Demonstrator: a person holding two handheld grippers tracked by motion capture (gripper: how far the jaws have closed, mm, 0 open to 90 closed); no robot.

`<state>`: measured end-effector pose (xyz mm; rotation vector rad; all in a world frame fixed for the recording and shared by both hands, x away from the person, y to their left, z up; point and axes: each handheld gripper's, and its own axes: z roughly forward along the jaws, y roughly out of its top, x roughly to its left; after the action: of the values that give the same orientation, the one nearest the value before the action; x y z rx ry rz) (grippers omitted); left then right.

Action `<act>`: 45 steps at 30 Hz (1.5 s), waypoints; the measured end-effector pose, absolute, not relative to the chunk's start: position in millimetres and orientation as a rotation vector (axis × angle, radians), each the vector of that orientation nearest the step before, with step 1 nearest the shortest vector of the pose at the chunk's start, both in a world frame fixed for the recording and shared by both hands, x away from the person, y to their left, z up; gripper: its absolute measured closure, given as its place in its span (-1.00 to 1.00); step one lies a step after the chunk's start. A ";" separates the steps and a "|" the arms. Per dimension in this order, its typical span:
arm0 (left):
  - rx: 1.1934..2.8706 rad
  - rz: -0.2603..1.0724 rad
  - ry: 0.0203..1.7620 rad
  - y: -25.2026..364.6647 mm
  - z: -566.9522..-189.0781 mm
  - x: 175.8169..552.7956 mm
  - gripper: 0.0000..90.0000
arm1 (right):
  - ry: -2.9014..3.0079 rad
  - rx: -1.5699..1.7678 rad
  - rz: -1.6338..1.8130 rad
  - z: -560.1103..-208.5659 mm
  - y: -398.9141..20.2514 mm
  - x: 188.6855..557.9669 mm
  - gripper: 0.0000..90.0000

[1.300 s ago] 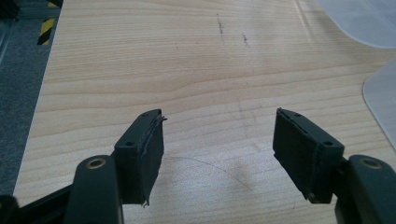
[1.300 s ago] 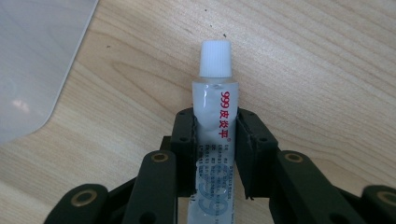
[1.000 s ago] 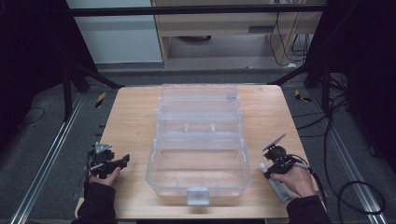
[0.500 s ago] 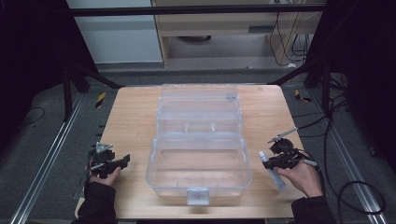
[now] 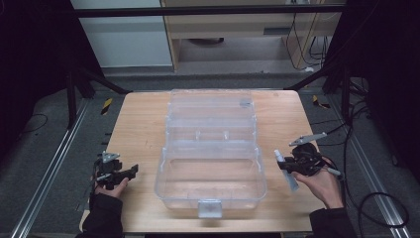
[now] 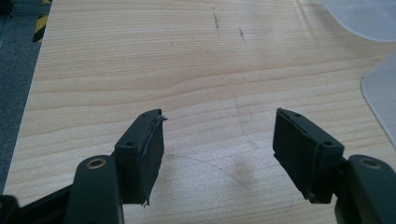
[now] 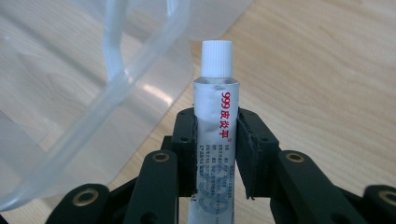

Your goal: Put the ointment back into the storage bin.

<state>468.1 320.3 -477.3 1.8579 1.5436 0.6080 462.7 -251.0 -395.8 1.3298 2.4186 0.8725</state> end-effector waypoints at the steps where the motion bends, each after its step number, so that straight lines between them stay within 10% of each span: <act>1: 1.858 0.608 1.544 320.3 -477.3 468.1 -0.25 | 2.419 1.330 0.873 -395.8 -251.0 462.7 0.56; 45: 1.878 0.589 1.532 318.4 -478.3 469.2 -0.25 | 2.677 0.596 0.942 -302.9 -162.3 466.1 0.56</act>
<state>469.2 318.4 -478.3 1.8784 1.5319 0.5891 466.1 -162.3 -302.9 0.5956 2.6765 0.9421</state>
